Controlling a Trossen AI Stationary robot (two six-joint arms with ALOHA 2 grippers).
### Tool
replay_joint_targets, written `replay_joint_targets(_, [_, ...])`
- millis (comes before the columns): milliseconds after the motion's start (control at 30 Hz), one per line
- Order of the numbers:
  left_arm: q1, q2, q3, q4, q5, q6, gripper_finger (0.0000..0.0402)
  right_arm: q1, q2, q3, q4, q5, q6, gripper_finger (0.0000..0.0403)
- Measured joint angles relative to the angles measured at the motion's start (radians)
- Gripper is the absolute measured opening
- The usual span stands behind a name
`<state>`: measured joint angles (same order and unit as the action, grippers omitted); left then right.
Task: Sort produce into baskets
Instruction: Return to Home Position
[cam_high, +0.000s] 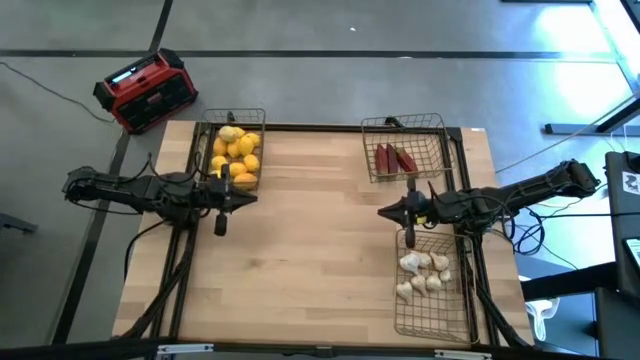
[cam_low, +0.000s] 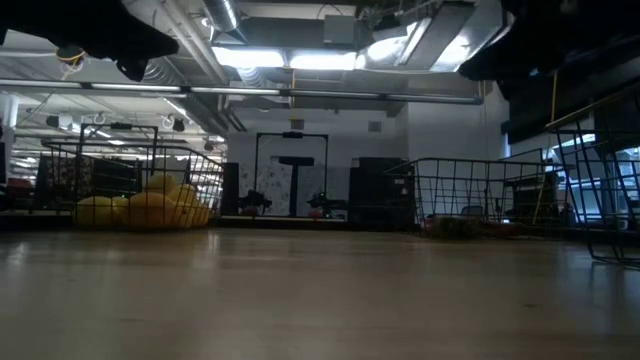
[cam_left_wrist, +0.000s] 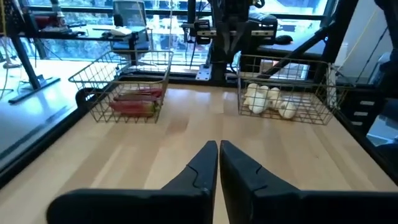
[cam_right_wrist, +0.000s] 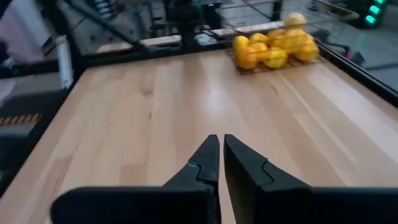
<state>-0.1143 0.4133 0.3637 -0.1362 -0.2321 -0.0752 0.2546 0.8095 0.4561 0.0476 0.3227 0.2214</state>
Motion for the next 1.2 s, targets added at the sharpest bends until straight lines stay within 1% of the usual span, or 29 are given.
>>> replay_joint_targets(67, [0.0,-0.003,0.0,0.0,0.001,0.006,0.0009,0.0,0.0,0.0,0.007,-0.04,-0.046,0.0025])
replay_joint_targets(200, [0.0,-0.024,-0.006,0.008,0.048,0.02,0.0002,0.0,-0.011,0.0,0.008,-0.089,-0.092,0.0025])
replay_joint_targets(300, [0.0,-0.064,-0.05,0.041,0.051,0.029,0.0003,0.0,-0.01,-0.001,0.001,-0.137,-0.113,0.0026])
replay_joint_targets(400, [0.0,-0.126,-0.12,0.082,0.052,0.036,0.0002,-0.001,-0.026,-0.022,0.013,-0.154,-0.119,0.0026])
replay_joint_targets(500, [0.001,-0.194,-0.183,0.129,0.06,0.004,0.0004,-0.018,-0.107,-0.072,0.017,-0.202,-0.12,0.0026])
replay_joint_targets(567, [0.0,-0.238,-0.213,0.148,0.095,-0.006,0.0004,-0.04,-0.181,-0.116,0.022,-0.257,-0.122,0.0026])
replay_joint_targets(667, [0.0,-0.298,-0.238,0.146,0.109,-0.005,0.0002,-0.082,-0.304,-0.192,0.047,-0.342,-0.132,0.0026])
replay_joint_targets(800, [0.0,-0.36,-0.26,0.144,0.108,0.027,0.0004,-0.14,-0.468,-0.284,0.064,-0.404,-0.124,0.0026])
replay_joint_targets(933, [0.0,-0.406,-0.285,0.14,0.108,0.029,0.0002,-0.172,-0.601,-0.358,0.063,-0.407,-0.117,0.0026])
replay_joint_targets(1100, [0.001,-0.409,-0.311,0.14,0.107,0.018,0.0003,-0.178,-0.723,-0.433,0.063,-0.346,-0.096,0.0026])
replay_joint_targets(1200, [0.001,-0.41,-0.317,0.147,0.106,0.004,0.0002,-0.177,-0.781,-0.443,0.047,-0.323,-0.09,0.0026])
